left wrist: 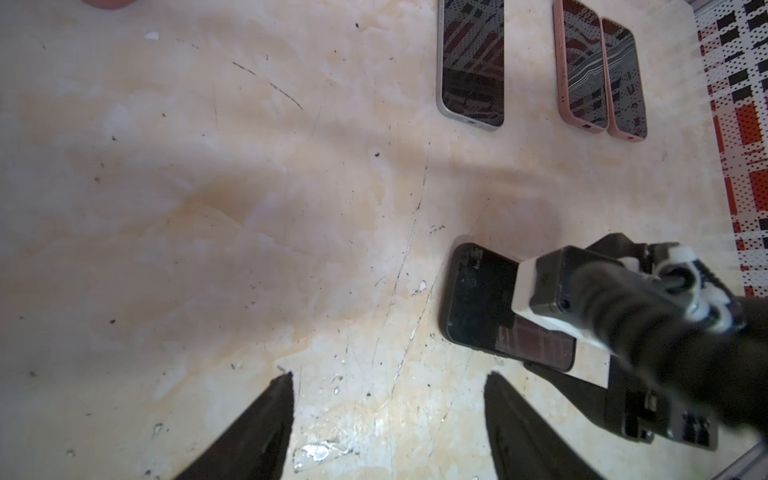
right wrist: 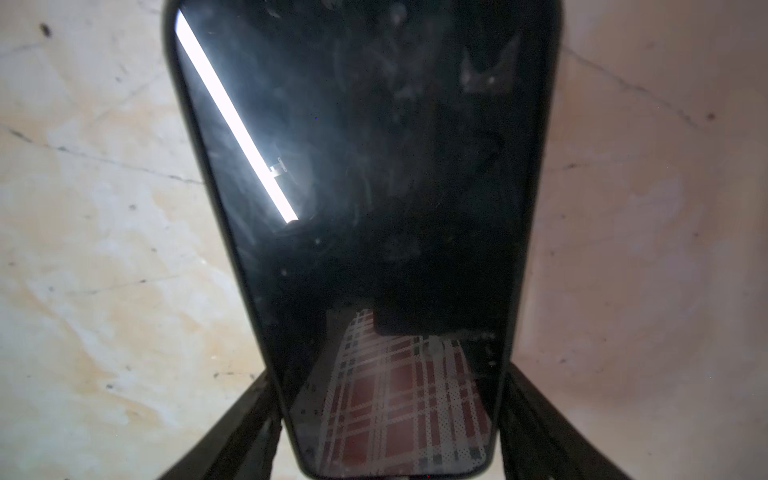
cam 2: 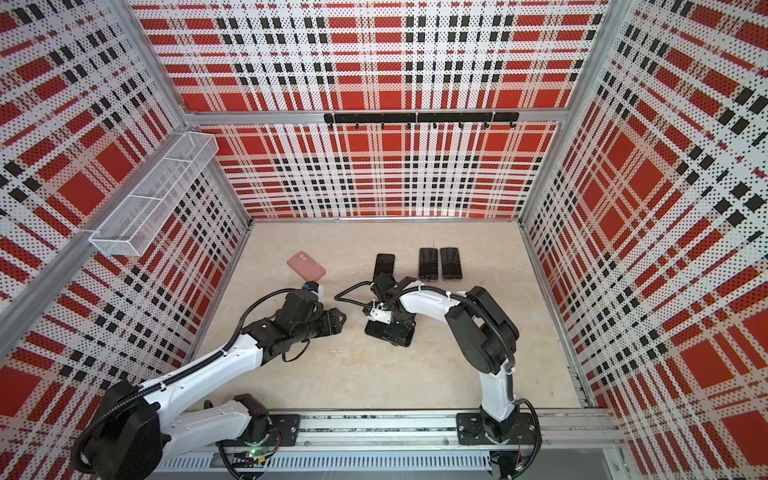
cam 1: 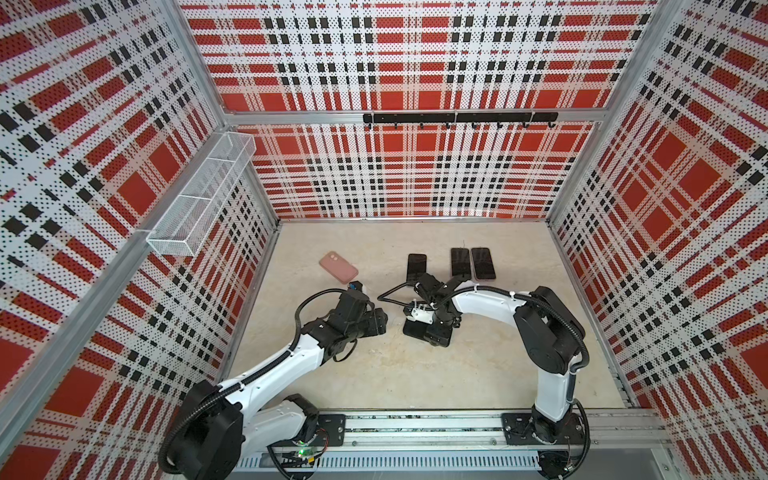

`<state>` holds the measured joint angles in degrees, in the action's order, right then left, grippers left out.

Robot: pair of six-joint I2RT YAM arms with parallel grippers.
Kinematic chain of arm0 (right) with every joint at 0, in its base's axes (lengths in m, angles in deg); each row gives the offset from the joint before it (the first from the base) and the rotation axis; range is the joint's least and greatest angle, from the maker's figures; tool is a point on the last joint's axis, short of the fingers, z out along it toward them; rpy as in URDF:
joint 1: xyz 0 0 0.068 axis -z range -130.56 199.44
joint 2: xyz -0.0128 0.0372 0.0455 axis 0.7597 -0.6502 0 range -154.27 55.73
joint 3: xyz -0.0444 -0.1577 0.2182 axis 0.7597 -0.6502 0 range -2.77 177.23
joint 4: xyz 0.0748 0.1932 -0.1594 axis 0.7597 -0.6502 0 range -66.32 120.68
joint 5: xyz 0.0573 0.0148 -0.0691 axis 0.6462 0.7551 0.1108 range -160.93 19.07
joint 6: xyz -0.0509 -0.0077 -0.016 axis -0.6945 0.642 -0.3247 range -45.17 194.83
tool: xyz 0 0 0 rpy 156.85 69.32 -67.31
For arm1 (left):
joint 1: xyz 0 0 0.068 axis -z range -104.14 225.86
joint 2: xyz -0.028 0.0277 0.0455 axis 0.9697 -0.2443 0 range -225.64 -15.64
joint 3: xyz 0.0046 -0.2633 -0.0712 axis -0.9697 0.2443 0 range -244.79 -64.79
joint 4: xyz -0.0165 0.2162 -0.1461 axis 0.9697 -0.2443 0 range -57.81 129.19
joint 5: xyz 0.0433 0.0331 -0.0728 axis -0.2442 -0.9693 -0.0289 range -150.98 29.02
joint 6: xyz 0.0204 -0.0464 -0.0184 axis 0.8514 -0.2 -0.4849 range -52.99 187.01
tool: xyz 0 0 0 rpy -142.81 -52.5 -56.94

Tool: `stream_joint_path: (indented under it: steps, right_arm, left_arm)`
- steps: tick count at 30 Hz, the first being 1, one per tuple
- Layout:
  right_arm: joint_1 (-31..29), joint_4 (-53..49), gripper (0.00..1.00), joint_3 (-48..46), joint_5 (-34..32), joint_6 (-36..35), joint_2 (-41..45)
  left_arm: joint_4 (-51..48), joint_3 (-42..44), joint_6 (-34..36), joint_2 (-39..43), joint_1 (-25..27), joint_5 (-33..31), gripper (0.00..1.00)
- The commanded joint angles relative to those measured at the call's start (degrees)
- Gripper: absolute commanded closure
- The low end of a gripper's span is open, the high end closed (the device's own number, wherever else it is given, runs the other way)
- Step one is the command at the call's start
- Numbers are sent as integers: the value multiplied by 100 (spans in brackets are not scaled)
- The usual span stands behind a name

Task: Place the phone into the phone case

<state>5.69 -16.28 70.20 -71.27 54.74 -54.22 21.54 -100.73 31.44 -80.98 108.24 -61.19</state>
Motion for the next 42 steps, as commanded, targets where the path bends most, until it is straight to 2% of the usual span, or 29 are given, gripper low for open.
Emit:
stream_joint_path:
  steps: [1, 8, 12, 16, 21, 29, 35, 42]
  right_arm:
    - [-37, 195, 29, -132, -352, 489, 183]
    - [83, 354, 35, -255, -694, 1464, 865]
    - [164, 398, 39, -276, -835, 2246, 1151]
    - [296, 346, 43, -214, -1270, 3265, 1376]
    - [619, 768, 45, -130, -1428, 4398, 1459]
    - [1163, 1114, 48, 778, -1600, 5136, 528]
    - [1264, 1083, 49, 1801, -1736, 5655, -429]
    - [1292, 925, 49, 2798, -1709, 5914, -1437]
  left_arm:
    - [-10, -218, 211, -95, -123, 34, 25]
    - [-42, -437, 474, -357, -407, 95, 25]
    - [-2, -534, 608, -558, -524, 161, 25]
    - [124, -614, 691, -779, -557, 260, 25]
    - [354, -722, 778, -1108, -583, 456, 26]
    - [359, -812, 902, -1266, -590, 480, 26]
    - [306, -808, 981, -1287, -640, 493, 26]
    - [288, -788, 1011, -1210, -666, 512, 26]
